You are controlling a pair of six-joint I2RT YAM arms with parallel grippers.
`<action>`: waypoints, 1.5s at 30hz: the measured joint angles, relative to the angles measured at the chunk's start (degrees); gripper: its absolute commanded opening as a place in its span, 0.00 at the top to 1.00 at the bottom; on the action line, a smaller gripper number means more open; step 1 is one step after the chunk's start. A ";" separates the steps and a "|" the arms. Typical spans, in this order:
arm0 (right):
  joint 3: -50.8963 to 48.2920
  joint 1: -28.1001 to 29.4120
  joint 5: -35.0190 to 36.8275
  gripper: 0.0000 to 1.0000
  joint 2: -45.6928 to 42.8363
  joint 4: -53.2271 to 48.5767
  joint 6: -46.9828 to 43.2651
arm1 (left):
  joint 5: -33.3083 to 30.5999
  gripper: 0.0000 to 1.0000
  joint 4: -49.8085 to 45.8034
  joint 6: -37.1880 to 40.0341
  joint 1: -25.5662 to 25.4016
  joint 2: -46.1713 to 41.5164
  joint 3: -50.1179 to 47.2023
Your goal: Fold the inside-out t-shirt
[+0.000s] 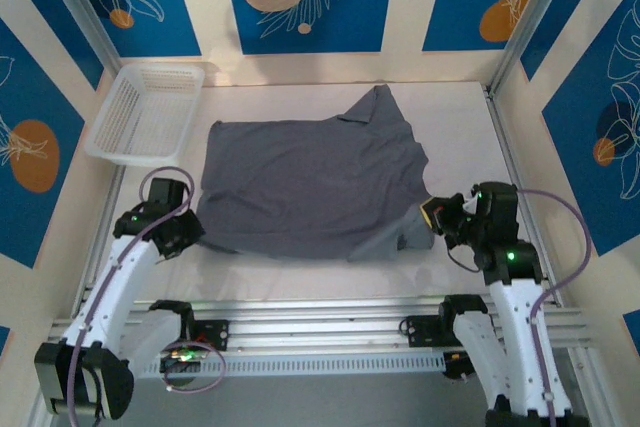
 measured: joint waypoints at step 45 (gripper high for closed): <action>17.16 -1.99 2.75 1.00 40.30 24.44 -5.68 | 7.15 1.00 12.07 10.51 5.79 46.51 29.53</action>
